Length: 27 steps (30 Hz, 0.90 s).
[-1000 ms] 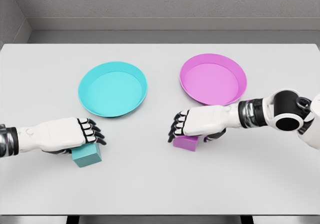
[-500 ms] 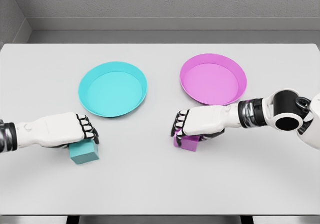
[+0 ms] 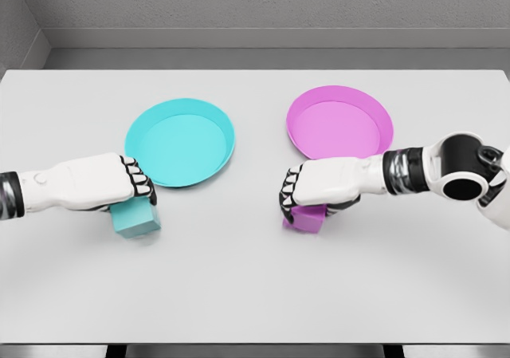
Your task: Place the blocks in the corresponding plates according to their colors
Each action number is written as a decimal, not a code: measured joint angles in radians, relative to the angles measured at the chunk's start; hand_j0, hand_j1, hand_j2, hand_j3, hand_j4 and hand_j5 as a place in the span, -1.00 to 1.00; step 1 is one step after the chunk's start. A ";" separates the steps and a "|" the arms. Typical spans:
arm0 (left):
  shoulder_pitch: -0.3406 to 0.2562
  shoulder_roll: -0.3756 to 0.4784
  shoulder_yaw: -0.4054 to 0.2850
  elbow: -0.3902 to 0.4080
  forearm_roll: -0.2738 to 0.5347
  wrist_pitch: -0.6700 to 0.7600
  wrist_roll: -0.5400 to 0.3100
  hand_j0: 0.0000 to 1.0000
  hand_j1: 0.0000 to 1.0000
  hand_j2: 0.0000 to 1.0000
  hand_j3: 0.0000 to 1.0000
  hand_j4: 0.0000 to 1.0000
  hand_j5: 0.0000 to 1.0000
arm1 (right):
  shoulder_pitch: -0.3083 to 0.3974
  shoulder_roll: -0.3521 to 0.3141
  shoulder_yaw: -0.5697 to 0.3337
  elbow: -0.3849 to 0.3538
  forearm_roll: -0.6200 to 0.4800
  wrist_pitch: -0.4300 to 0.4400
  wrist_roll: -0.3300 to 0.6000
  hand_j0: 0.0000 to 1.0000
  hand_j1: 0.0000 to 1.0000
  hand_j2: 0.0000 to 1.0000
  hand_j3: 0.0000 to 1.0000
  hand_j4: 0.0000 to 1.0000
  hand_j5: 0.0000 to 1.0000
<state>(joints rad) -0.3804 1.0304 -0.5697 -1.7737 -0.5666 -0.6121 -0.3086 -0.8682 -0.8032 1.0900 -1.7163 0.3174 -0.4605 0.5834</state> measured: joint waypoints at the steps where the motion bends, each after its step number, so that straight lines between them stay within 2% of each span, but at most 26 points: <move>1: -0.012 -0.002 0.001 0.001 0.000 0.000 0.000 0.03 0.03 0.03 0.03 0.03 0.03 | -0.005 0.000 -0.002 0.000 -0.001 0.000 0.000 -0.01 -0.01 -0.01 -0.01 -0.01 -0.01; 6: -0.075 -0.009 0.001 0.012 0.006 -0.001 -0.001 0.03 0.03 0.03 0.03 0.03 0.03 | -0.014 -0.003 -0.025 0.001 -0.004 0.001 0.000 -0.02 -0.02 -0.02 -0.02 -0.02 -0.02; 11: -0.143 -0.068 0.000 0.058 0.006 0.000 -0.001 0.03 0.03 0.03 0.03 0.03 0.03 | -0.026 -0.009 -0.060 0.014 -0.007 0.002 0.000 -0.02 -0.02 -0.02 -0.02 -0.02 -0.02; 15: -0.219 -0.138 -0.009 0.141 0.002 0.000 -0.002 0.03 0.03 0.03 0.03 0.03 0.03 | -0.049 -0.009 -0.081 0.055 -0.006 0.004 0.000 -0.02 -0.02 -0.02 -0.02 -0.02 -0.02; 17: -0.235 -0.178 -0.012 0.192 -0.005 0.000 -0.004 0.06 0.06 0.06 0.06 0.06 0.06 | -0.057 -0.008 -0.085 0.070 -0.006 0.004 0.000 -0.02 -0.02 -0.02 -0.02 -0.02 -0.02; 20: -0.224 -0.207 -0.014 0.226 -0.005 0.000 -0.003 0.94 0.94 0.94 0.94 0.94 0.94 | -0.069 -0.007 -0.087 0.081 -0.006 0.024 0.000 -0.02 -0.02 -0.02 -0.02 -0.02 -0.02; 21: -0.215 -0.209 -0.015 0.217 -0.006 -0.001 -0.003 1.00 1.00 1.00 1.00 1.00 1.00 | -0.074 -0.007 -0.088 0.082 -0.007 0.030 0.000 -0.02 -0.02 -0.02 -0.02 -0.02 -0.02; 24: -0.187 -0.193 -0.027 0.170 -0.005 0.000 -0.002 1.00 1.00 1.00 1.00 1.00 1.00 | -0.084 -0.005 -0.089 0.088 -0.007 0.041 0.001 -0.02 -0.02 -0.02 -0.02 -0.02 -0.02; 27: -0.140 -0.127 -0.036 0.112 0.009 -0.001 -0.002 1.00 1.00 1.00 1.00 1.00 1.00 | -0.098 -0.003 -0.090 0.104 -0.007 0.046 0.000 -0.02 -0.02 -0.02 -0.02 -0.02 -0.02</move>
<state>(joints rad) -0.5200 0.9039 -0.6059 -1.6618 -0.5580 -0.6126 -0.3106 -0.9664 -0.8063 1.0003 -1.6127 0.3099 -0.4149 0.5838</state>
